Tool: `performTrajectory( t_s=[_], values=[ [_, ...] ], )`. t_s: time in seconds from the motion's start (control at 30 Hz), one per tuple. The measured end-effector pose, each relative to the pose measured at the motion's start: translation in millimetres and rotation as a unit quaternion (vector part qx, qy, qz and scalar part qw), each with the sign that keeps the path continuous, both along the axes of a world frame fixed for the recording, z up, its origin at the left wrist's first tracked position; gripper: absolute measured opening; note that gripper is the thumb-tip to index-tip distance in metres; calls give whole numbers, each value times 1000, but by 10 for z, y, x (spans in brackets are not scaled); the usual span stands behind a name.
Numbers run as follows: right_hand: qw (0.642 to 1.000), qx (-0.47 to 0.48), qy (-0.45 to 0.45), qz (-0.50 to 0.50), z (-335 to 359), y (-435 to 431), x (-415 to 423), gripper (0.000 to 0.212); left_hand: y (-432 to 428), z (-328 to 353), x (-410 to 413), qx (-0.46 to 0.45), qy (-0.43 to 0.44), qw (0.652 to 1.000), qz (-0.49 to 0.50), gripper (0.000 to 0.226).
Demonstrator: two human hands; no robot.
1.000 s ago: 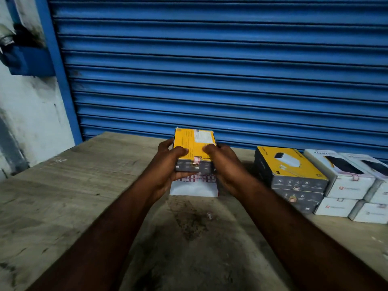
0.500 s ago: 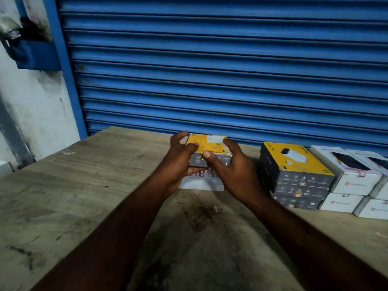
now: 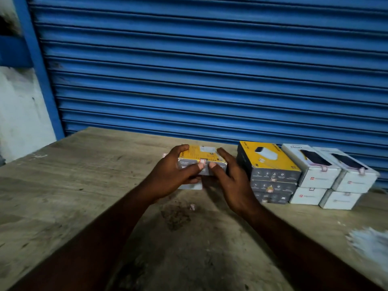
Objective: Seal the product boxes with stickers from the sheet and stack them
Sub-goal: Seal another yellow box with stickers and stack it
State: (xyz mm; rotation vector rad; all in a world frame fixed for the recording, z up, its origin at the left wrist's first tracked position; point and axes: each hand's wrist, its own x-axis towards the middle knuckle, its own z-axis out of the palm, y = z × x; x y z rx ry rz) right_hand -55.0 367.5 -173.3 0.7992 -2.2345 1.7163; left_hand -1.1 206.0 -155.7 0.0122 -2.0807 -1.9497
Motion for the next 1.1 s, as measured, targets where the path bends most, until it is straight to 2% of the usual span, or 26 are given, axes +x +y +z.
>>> performTrajectory(
  t_s=[0.07,0.17,0.33,0.5,0.67,0.73,0.87,1.0,1.1],
  values=[
    [1000,-13,-12,-1,1,-7,-12,64,-38,-9,5,-39,-6,999,-33,62],
    [999,-22,-22,-13,36,-22,-15,60,-81,-25,20,-109,5,993,-32,66],
    [992,-80,-94,23,34,-139,-26,42,-12,-1,1,-14,22,1000,-6,56],
    [965,-152,-201,70,77,-140,-32,43,95,-86,-26,4,23,1000,-2,73],
    [967,-161,-187,71,68,-170,-34,43,76,-63,-71,56,58,996,48,76],
    [969,-158,-173,73,67,-167,-29,39,79,-67,-70,68,50,995,52,84],
    [969,-161,-173,75,54,-158,-61,44,94,-124,-67,7,48,998,46,94],
    [972,-157,-167,51,64,-138,-66,45,81,-112,-82,15,40,998,39,83],
    [980,-157,-121,12,91,-129,-72,43,58,-110,-103,-2,36,999,24,78]
  ],
)
